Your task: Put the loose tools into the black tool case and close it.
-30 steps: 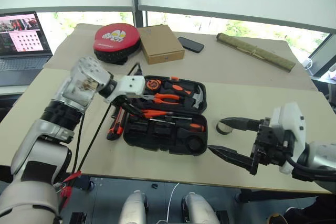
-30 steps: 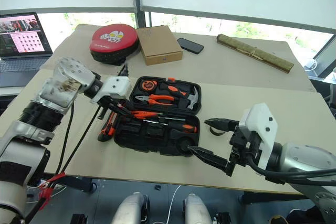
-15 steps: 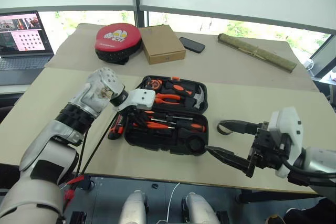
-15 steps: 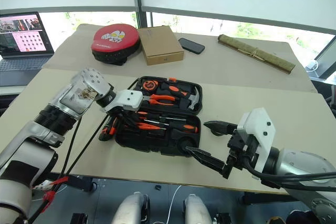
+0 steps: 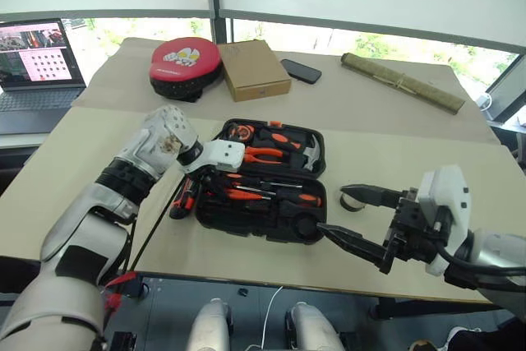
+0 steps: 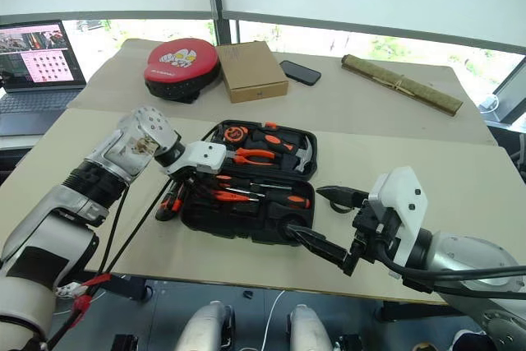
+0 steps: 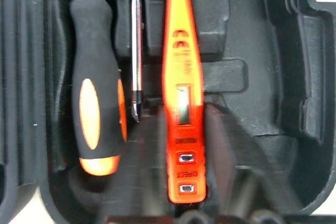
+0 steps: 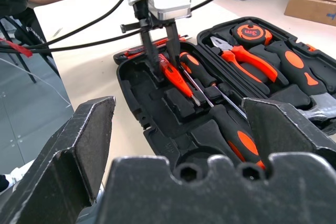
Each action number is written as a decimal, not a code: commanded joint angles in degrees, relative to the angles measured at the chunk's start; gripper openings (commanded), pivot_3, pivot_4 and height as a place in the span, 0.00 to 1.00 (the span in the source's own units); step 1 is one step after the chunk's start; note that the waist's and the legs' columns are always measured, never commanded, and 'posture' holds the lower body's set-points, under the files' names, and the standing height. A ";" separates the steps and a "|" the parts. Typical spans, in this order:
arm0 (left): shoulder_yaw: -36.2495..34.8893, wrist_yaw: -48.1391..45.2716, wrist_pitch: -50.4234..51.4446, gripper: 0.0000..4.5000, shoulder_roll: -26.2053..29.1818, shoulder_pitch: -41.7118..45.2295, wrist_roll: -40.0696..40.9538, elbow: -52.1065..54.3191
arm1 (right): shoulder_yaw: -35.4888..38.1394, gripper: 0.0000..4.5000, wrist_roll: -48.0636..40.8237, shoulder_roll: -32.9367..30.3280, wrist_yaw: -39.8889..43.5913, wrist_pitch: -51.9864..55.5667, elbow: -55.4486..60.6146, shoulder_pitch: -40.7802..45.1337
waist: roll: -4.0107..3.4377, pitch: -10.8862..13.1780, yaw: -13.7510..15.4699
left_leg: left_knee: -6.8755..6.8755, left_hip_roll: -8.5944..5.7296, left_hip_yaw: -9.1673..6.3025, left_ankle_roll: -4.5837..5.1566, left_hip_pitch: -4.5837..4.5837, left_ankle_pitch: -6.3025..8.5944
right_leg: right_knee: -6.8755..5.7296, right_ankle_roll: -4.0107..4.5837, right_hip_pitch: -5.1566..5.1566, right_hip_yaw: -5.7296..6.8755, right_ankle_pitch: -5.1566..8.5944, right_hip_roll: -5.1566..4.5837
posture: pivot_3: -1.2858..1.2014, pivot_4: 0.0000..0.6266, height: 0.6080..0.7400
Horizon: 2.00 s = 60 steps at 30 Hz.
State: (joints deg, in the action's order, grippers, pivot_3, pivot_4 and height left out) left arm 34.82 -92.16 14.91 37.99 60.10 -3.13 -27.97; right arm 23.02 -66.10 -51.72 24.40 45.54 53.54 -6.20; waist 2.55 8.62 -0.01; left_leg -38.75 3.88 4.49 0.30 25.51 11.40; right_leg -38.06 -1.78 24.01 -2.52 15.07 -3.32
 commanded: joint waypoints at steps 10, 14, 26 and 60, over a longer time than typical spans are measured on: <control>-13.95 -0.33 5.74 0.52 5.42 -5.06 20.27 8.95 | 0.44 1.00 -1.94 -0.88 -0.78 -1.49 -0.19 0.79 | -0.01 0.00 -0.03 | -0.01 0.00 -0.01 0.00 -0.01 0.00 | 0.00 0.00 -0.01 0.00 0.00 -0.03 | 0.52 0.24 1.00; -16.54 4.54 1.97 0.20 1.05 -7.99 18.17 4.37 | -0.02 1.00 -2.24 -1.51 -0.51 -1.18 -0.95 1.74 | 0.00 0.00 0.34 | -0.04 -0.01 0.00 0.00 -0.01 -0.01 | -0.01 -0.01 -0.03 0.03 0.00 -0.02 | 0.52 0.24 1.00; -16.89 8.67 -5.28 0.02 -4.45 -12.52 13.01 -1.41 | 0.69 1.00 -4.45 -3.16 -1.34 -0.77 -1.26 2.39 | 0.00 0.01 0.50 | -0.06 -0.03 0.00 0.00 0.03 0.00 | 0.02 -0.04 -0.01 0.00 -0.03 -0.02 | 0.52 0.24 1.00; -17.45 10.30 -17.92 0.02 -2.77 -19.18 6.10 -6.30 | -1.75 1.00 -2.66 -2.74 -1.08 -1.46 -3.25 3.72 | -0.11 -0.11 -0.29 | 0.05 0.02 0.01 0.02 -0.66 0.03 | 0.14 -0.02 -0.72 0.02 -0.01 -0.03 | 0.52 0.24 1.00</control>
State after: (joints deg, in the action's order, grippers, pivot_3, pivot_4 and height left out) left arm 16.01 -81.94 -3.73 34.00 42.94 5.98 -33.27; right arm 20.97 -69.11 -54.45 22.77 45.52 50.27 -3.32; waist 2.44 8.51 -0.29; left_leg -38.66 3.90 4.51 0.33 24.73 11.43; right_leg -37.90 -1.79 23.19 -2.50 15.07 -3.35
